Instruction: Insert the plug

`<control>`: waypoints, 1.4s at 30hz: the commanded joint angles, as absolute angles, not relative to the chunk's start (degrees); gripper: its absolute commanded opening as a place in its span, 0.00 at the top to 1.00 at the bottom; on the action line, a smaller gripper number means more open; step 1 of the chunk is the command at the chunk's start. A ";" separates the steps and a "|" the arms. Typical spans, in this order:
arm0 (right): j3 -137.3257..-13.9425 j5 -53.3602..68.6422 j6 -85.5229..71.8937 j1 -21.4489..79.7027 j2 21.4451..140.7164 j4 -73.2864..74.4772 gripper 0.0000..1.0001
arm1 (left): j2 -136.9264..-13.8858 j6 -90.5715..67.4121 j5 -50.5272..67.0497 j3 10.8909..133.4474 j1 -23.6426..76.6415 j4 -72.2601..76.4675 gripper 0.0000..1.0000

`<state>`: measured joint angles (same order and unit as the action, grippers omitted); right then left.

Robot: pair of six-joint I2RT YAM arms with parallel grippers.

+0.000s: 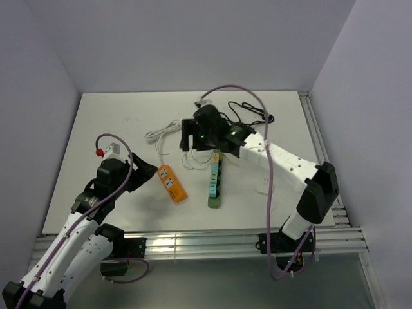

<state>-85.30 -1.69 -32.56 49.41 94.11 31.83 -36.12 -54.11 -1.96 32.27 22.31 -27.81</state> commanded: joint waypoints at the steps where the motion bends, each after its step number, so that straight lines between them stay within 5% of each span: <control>1: -85.01 -15.29 -35.94 40.47 89.83 42.44 0.17 | -34.72 -52.21 -0.53 33.23 21.97 -26.64 0.21; 11: -63.12 -13.70 -41.05 14.69 72.35 40.51 0.25 | -34.97 -52.64 7.47 29.10 21.97 -21.01 0.23; 16: -54.51 -13.02 -42.80 12.31 70.14 41.32 0.27 | -41.90 -53.96 13.77 25.58 21.97 -13.99 0.49; 22: -43.43 -5.54 -48.77 7.91 67.41 37.70 0.27 | -48.95 -55.81 18.19 22.94 21.97 -5.02 0.56; 31: -41.31 -5.89 -44.04 7.03 71.98 36.74 0.08 | -48.08 -55.72 18.37 23.03 21.97 -4.48 0.55; 42: -41.48 -7.19 -38.41 8.87 78.30 35.33 0.09 | -45.70 -55.02 18.28 23.64 21.97 -6.59 0.54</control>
<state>-40.99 -5.08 -40.36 7.77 76.44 36.60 -46.65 -55.35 17.15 22.72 22.20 -7.14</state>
